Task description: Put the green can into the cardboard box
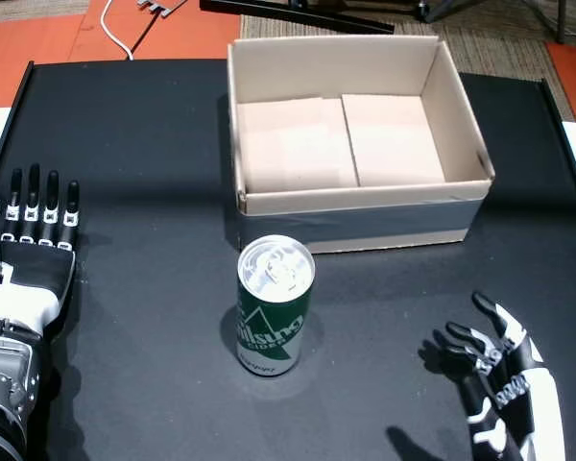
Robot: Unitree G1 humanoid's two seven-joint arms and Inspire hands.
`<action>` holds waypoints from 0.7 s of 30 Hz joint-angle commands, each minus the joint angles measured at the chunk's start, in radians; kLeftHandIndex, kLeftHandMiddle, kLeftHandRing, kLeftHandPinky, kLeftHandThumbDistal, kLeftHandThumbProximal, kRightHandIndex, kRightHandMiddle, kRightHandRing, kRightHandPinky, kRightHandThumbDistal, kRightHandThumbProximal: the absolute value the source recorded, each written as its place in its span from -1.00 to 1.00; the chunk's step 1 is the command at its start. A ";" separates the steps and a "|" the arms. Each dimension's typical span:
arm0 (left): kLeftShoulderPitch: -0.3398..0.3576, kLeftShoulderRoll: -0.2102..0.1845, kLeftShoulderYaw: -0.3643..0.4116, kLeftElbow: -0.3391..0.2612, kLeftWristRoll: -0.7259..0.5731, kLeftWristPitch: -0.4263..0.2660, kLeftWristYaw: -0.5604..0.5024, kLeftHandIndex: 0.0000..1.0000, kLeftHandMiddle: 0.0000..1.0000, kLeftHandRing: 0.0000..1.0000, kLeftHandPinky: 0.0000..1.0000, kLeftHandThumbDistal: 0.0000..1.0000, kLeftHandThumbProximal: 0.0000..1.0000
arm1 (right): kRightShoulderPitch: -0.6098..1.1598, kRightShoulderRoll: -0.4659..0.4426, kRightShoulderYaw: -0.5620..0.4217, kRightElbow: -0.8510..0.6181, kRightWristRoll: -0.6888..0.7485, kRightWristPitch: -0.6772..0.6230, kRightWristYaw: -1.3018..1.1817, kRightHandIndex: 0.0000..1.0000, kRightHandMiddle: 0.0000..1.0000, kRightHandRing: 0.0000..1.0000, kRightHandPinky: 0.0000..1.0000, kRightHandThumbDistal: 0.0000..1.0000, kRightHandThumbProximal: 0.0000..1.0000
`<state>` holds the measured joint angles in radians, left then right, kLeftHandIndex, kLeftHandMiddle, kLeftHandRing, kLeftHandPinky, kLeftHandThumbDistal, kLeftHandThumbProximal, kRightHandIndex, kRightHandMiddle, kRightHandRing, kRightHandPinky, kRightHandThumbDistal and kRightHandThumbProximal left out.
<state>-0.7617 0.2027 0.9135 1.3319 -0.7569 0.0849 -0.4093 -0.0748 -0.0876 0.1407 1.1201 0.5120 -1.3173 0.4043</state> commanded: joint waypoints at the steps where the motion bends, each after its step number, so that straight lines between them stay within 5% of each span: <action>1: 0.030 0.003 -0.002 0.020 0.014 0.005 0.024 0.06 0.07 0.28 0.59 -1.00 0.23 | 0.021 0.025 -0.079 -0.025 0.084 0.048 0.151 0.46 0.59 0.66 0.75 1.00 0.66; 11: 0.031 0.002 -0.004 0.019 0.019 0.002 0.017 0.06 0.06 0.25 0.59 -1.00 0.28 | -0.032 0.107 -0.383 0.003 0.188 0.098 0.574 0.48 0.60 0.67 0.78 1.00 0.68; 17: 0.031 -0.004 -0.001 0.019 0.017 -0.001 0.015 0.03 0.04 0.25 0.59 -1.00 0.24 | -0.085 0.114 -0.495 0.043 0.154 0.056 0.635 0.47 0.61 0.70 0.81 1.00 0.16; 21: 0.031 -0.008 0.003 0.021 0.014 0.001 0.015 -0.02 0.01 0.22 0.52 -1.00 0.22 | -0.120 0.082 -0.495 0.056 0.066 0.035 0.618 0.59 0.72 0.80 0.93 1.00 0.12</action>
<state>-0.7616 0.2032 0.9150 1.3319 -0.7514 0.0844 -0.4116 -0.1835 0.0116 -0.3556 1.1653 0.6015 -1.2689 1.0233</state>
